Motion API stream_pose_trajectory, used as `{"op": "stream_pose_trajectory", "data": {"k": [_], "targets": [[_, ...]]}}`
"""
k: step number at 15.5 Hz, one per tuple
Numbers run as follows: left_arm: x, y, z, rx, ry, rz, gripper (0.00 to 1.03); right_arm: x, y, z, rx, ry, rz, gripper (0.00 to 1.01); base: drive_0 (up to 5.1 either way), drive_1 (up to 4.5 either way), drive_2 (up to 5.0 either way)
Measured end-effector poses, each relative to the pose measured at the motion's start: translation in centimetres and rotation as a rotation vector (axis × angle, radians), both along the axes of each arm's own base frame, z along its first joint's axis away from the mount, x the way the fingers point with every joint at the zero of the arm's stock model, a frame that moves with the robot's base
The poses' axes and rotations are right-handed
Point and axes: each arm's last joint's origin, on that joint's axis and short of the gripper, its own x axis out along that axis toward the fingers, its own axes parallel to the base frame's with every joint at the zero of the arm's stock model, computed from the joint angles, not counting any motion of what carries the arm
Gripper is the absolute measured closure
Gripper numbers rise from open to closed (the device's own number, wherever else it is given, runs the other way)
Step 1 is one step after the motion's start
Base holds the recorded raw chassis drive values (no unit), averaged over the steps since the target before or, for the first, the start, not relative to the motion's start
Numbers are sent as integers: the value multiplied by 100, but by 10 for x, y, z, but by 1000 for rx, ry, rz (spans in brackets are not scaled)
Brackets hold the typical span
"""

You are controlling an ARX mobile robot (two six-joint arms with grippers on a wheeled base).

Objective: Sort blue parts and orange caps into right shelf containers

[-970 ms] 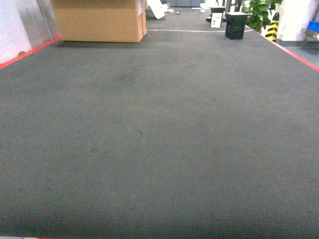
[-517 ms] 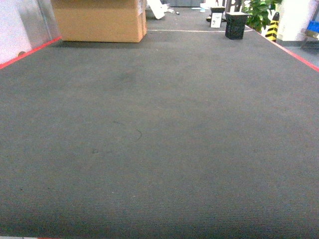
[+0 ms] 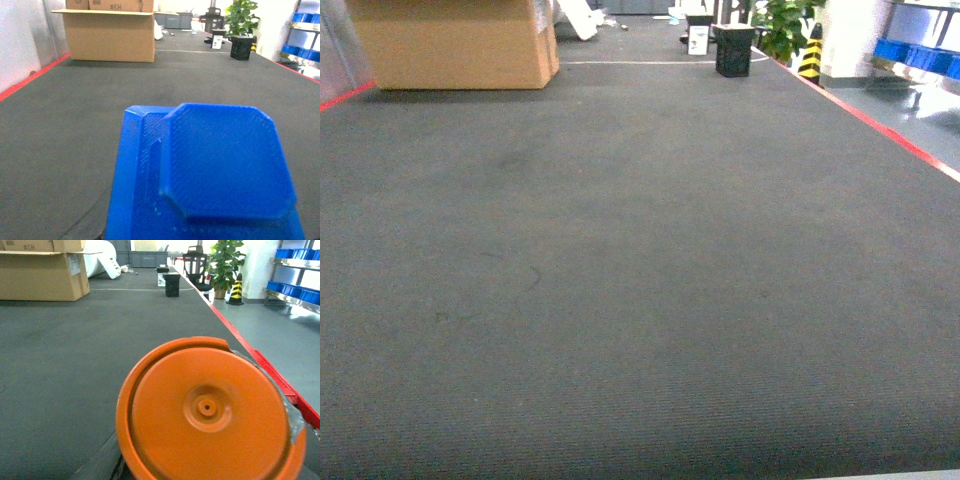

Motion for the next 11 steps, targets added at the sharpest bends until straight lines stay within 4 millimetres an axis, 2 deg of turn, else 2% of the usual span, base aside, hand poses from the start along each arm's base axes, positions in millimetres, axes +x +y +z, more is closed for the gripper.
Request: {"op": "stream_pose_trajectory", "data": {"k": [11], "targets": [[0,0,0,0,0,0,59,0,0,0,0,0,0,56,-155,-155,-155]]}}
